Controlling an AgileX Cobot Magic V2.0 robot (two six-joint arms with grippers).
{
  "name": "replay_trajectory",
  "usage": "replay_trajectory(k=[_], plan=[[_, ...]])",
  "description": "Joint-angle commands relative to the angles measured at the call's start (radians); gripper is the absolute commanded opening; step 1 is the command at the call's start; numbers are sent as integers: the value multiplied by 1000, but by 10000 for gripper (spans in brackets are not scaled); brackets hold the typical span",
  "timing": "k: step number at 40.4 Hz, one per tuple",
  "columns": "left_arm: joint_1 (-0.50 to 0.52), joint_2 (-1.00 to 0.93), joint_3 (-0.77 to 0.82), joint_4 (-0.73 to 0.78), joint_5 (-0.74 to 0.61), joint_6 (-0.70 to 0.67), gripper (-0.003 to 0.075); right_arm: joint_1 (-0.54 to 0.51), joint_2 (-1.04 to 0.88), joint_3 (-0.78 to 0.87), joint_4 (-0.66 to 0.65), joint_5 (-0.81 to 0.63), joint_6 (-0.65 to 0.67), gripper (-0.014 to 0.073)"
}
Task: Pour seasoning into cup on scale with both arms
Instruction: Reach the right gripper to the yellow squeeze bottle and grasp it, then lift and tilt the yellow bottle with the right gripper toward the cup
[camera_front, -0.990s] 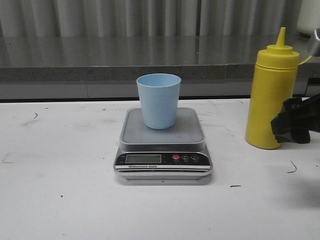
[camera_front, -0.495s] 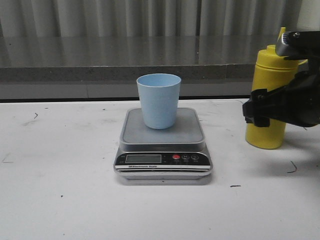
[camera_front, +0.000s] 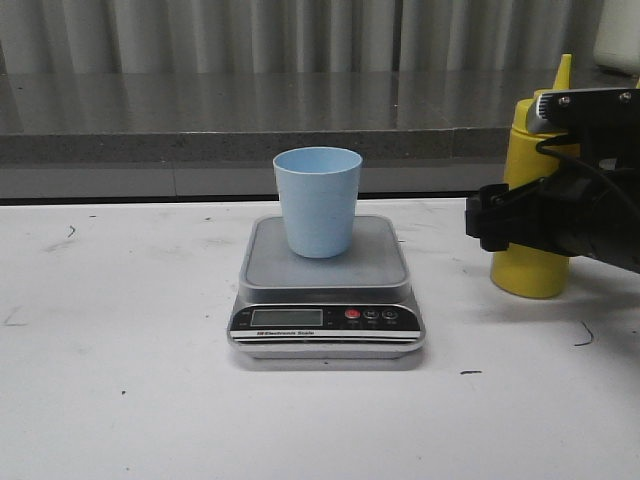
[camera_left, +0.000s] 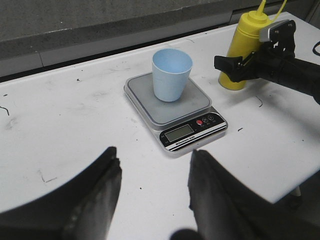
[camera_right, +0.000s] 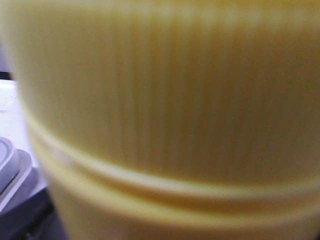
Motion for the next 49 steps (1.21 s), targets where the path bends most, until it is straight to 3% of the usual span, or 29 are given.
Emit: replay_trajectory(k=[1, 5, 13, 23, 28, 35, 42, 49], plan=[[-6, 8, -26, -3, -73, -3, 313, -4, -42, -20, -2, -100, 1, 457], [-6, 8, -26, -3, -73, -3, 313, -4, -44, -20, -2, -104, 1, 344], [-6, 8, -26, -3, -73, -3, 313, -4, -85, -18, -2, -66, -2, 346], [-6, 8, -26, -3, -73, -3, 313, -4, -274, -24, -3, 161, -74, 346], [-6, 8, -26, -3, -73, -3, 313, -4, -372, -54, -22, 351, -175, 346], [-6, 8, -26, -3, -73, -3, 313, -4, -467, -171, -112, 763, -367, 346], [-6, 8, -26, -3, -73, -3, 313, 9, -475, -356, -251, 1178, -466, 346], [-6, 8, -26, -3, -73, -3, 313, 80, -474, -488, -479, 1372, -478, 346]])
